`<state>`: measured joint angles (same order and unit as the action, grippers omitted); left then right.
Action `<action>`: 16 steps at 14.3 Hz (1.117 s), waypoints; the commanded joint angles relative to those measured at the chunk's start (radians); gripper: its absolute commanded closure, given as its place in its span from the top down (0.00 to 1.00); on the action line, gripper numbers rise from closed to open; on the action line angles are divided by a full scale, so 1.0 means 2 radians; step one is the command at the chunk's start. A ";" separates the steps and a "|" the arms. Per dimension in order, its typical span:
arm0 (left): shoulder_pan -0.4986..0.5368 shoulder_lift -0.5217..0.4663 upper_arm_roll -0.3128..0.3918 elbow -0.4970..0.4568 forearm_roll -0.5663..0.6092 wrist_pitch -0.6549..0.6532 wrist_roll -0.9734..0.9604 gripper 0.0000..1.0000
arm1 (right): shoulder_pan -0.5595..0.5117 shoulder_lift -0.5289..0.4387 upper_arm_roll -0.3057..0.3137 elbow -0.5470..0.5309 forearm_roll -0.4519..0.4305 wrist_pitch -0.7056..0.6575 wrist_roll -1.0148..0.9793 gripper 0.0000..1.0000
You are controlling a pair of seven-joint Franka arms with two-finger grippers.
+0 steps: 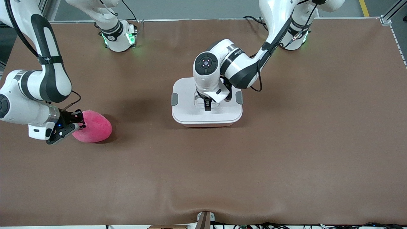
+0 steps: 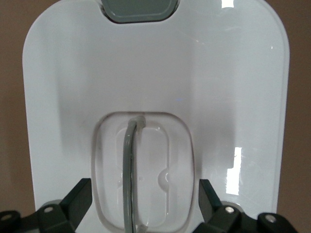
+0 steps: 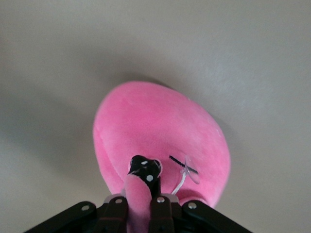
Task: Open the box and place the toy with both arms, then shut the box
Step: 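Grasp the plush with the right gripper while the left gripper grips the handle, then lift the lid with the left gripper while the right gripper lifts the plush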
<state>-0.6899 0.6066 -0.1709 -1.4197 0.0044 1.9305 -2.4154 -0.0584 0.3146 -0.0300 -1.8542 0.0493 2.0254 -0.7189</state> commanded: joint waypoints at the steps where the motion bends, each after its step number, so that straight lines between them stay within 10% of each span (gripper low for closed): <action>1: -0.008 -0.002 0.004 -0.004 0.013 0.008 -0.011 0.60 | -0.004 -0.015 0.001 0.010 0.005 -0.003 -0.038 0.00; 9: -0.016 -0.005 0.003 -0.007 0.018 0.008 -0.012 0.00 | -0.004 -0.016 0.000 0.034 -0.003 0.032 -0.226 0.00; 16: -0.011 -0.025 0.004 -0.006 0.018 0.000 -0.014 0.00 | 0.010 -0.017 0.002 0.067 -0.036 0.030 -0.361 0.00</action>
<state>-0.7105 0.5968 -0.1664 -1.4194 0.0199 1.9390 -2.4198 -0.0521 0.2953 -0.0272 -1.7356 0.0047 2.0971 -1.3793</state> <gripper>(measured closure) 0.925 0.855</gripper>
